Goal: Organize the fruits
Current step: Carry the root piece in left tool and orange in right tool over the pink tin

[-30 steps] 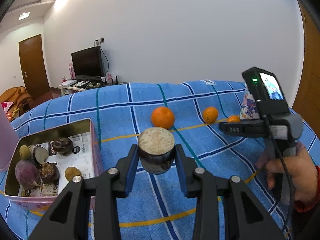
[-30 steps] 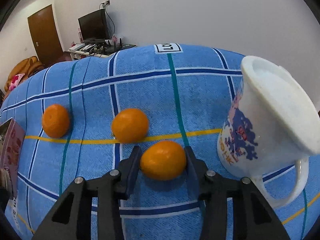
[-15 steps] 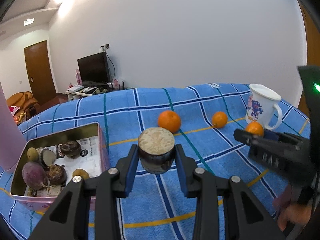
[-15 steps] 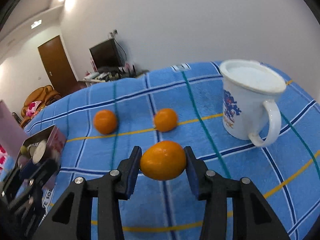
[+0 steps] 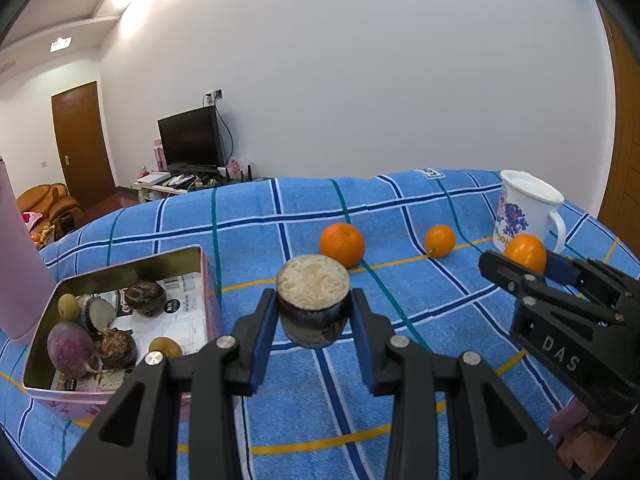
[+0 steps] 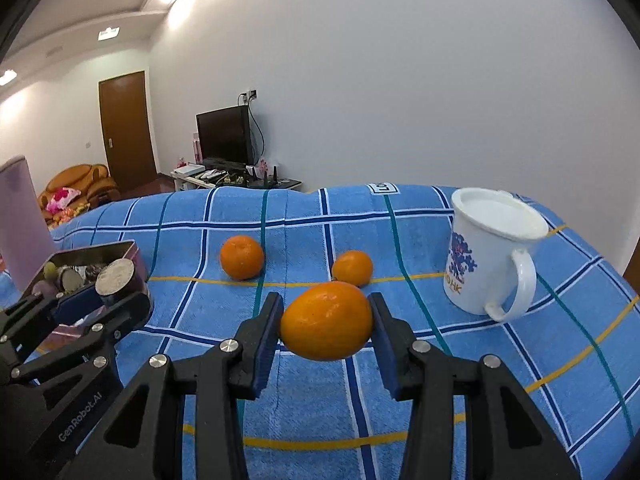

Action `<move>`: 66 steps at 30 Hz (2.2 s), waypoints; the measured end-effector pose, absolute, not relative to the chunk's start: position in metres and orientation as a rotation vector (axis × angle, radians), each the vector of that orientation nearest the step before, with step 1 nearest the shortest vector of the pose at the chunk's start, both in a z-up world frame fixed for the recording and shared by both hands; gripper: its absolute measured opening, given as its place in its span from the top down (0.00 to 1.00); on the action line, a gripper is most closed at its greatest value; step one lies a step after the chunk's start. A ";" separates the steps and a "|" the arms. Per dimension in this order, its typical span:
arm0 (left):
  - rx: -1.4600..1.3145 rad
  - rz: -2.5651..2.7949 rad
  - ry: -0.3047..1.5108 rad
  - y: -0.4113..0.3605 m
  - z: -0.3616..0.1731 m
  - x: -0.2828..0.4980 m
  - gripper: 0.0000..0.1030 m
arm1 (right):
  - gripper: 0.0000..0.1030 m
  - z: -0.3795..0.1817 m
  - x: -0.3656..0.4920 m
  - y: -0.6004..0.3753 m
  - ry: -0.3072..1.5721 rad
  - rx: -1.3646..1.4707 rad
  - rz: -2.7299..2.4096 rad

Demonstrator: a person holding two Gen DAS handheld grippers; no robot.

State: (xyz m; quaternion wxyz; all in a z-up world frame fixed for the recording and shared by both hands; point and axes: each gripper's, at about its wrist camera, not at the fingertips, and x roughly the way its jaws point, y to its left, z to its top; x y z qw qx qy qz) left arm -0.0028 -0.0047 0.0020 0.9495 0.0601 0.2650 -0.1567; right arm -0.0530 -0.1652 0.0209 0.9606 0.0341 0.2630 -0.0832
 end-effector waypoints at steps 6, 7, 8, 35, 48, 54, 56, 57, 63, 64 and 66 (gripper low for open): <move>0.113 -0.319 0.537 -0.002 0.003 -0.004 0.63 | 0.56 0.021 -0.059 -0.164 0.524 0.085 -0.172; 0.112 -0.318 0.538 -0.002 0.003 -0.004 0.63 | 0.56 0.020 -0.059 -0.163 0.524 0.083 -0.170; 0.110 -0.317 0.538 -0.001 0.003 -0.004 0.63 | 0.56 0.020 -0.059 -0.162 0.523 0.081 -0.169; 0.090 -0.274 0.494 0.044 0.020 -0.006 0.63 | 0.56 0.015 -0.058 -0.128 0.563 0.105 -0.082; 0.047 -0.157 0.484 0.107 0.024 0.013 0.63 | 0.56 0.024 -0.037 -0.065 0.550 0.095 0.027; 0.023 -0.111 0.492 0.134 0.024 0.021 0.63 | 0.56 0.025 -0.027 -0.038 0.546 0.095 0.070; 0.026 -0.099 0.493 0.139 0.023 0.024 0.63 | 0.56 0.025 -0.024 -0.029 0.542 0.093 0.082; 0.025 -0.092 0.494 0.143 0.023 0.025 0.63 | 0.56 0.025 -0.021 -0.024 0.540 0.091 0.089; 0.028 -0.054 0.506 0.158 0.019 0.032 0.63 | 0.56 0.025 -0.011 -0.002 0.537 0.102 0.127; 0.031 -0.050 0.508 0.160 0.018 0.033 0.63 | 0.56 0.026 -0.010 0.002 0.534 0.100 0.134; 0.035 -0.043 0.513 0.163 0.017 0.034 0.63 | 0.56 0.026 -0.006 0.010 0.531 0.097 0.145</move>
